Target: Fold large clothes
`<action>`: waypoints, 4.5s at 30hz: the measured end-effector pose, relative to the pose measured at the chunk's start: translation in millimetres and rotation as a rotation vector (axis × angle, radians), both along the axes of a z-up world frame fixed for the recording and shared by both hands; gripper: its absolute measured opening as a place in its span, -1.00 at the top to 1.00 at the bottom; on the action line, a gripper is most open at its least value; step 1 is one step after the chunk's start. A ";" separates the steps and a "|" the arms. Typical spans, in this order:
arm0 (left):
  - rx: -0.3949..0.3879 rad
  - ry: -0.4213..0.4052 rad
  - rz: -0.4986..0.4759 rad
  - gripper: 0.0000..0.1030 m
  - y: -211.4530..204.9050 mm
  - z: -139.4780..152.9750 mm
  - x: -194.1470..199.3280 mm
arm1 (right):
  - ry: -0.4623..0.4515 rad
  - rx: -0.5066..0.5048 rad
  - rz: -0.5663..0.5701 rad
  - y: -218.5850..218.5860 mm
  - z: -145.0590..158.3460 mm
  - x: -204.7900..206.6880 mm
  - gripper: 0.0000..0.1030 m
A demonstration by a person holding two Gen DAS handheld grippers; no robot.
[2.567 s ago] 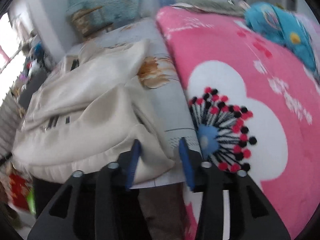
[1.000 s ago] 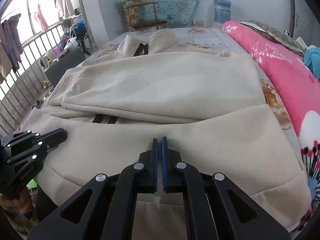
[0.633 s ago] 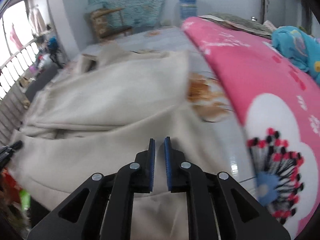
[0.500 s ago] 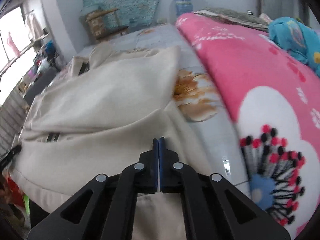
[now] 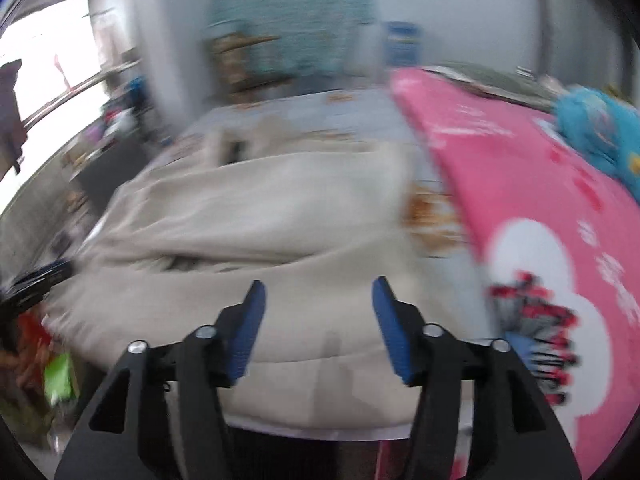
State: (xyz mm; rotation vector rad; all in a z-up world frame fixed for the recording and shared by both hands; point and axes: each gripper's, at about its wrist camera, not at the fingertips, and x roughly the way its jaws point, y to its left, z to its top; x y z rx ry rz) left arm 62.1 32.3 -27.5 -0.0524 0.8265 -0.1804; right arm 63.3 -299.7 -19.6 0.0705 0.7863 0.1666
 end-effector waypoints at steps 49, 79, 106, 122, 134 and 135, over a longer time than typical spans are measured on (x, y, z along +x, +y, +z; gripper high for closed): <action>0.160 0.106 0.030 -0.66 -61.1 -36.3 7.5 | 0.117 -0.109 -0.060 -5.0 -48.3 -6.0 -0.70; 0.157 0.113 0.018 -0.67 -59.9 -36.9 8.1 | 0.143 -0.132 0.215 134.0 -56.9 218.3 -0.88; 0.149 0.102 0.007 -0.73 -58.2 -37.1 10.2 | 0.143 -0.133 0.214 133.7 -57.2 216.7 -0.88; 0.150 0.109 0.007 -0.74 -59.6 -37.6 11.0 | 0.144 -0.133 0.214 134.2 -57.5 216.5 -0.88; 0.152 0.110 0.007 -0.75 -60.3 -37.8 11.0 | 0.144 -0.133 0.214 134.2 -57.4 216.5 -0.88; 0.151 0.111 0.007 -0.75 -60.2 -37.4 11.3 | 0.144 -0.134 0.214 134.0 -57.1 216.4 -0.88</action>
